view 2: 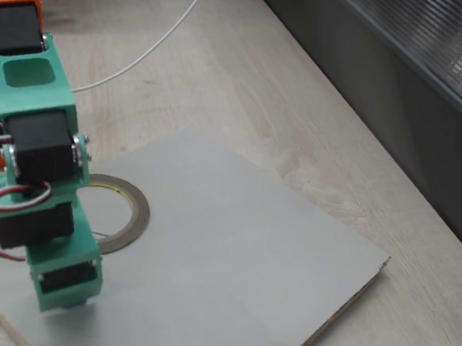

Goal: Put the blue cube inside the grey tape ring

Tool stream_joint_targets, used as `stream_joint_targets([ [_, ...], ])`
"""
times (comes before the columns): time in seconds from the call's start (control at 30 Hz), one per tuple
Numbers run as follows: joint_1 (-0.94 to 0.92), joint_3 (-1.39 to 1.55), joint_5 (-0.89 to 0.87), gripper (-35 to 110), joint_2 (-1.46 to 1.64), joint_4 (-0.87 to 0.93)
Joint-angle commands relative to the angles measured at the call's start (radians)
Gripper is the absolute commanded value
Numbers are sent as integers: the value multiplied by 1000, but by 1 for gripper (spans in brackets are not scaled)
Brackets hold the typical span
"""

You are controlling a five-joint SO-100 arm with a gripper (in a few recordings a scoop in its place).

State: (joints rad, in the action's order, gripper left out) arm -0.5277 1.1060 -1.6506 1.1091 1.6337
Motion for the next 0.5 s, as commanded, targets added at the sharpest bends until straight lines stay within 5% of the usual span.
stream_joint_targets([
  [0.0, -11, 6, -18, 8, 230, 8],
  [0.47, 2, 57, -14, 8, 390, -5],
])
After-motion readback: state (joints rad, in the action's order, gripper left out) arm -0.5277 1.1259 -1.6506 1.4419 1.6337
